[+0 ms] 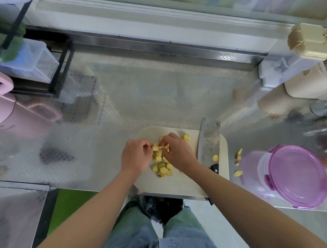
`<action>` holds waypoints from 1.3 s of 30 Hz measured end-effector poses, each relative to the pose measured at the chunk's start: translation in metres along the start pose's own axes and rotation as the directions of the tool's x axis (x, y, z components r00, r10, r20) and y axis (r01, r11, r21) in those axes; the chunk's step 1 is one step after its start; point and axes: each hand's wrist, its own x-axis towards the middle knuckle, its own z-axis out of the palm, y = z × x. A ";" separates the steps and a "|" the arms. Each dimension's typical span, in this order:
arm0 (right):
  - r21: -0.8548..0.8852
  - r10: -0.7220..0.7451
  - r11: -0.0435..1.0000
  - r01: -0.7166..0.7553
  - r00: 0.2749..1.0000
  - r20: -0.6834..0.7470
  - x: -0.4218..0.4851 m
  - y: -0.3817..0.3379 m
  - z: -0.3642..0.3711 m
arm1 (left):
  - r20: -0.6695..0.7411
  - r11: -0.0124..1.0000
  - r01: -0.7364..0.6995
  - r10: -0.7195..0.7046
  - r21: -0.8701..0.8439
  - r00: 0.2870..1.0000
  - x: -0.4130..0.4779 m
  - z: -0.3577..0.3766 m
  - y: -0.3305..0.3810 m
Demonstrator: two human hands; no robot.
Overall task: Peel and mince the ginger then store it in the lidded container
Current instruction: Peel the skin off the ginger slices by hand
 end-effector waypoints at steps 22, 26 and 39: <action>0.084 0.166 0.983 -0.161 0.984 -0.056 0.026 0.005 -0.012 | -0.015 0.991 0.077 -0.079 -0.107 0.997 0.041 -0.005 -0.010; 0.039 0.180 0.983 -0.178 0.983 -0.042 0.028 0.005 -0.011 | -0.124 0.995 0.061 -0.051 0.082 0.991 0.039 -0.007 -0.002; -0.070 0.141 0.988 -0.139 0.989 0.033 0.033 0.002 -0.008 | -0.080 0.986 -0.070 0.082 0.149 0.993 0.040 -0.003 -0.001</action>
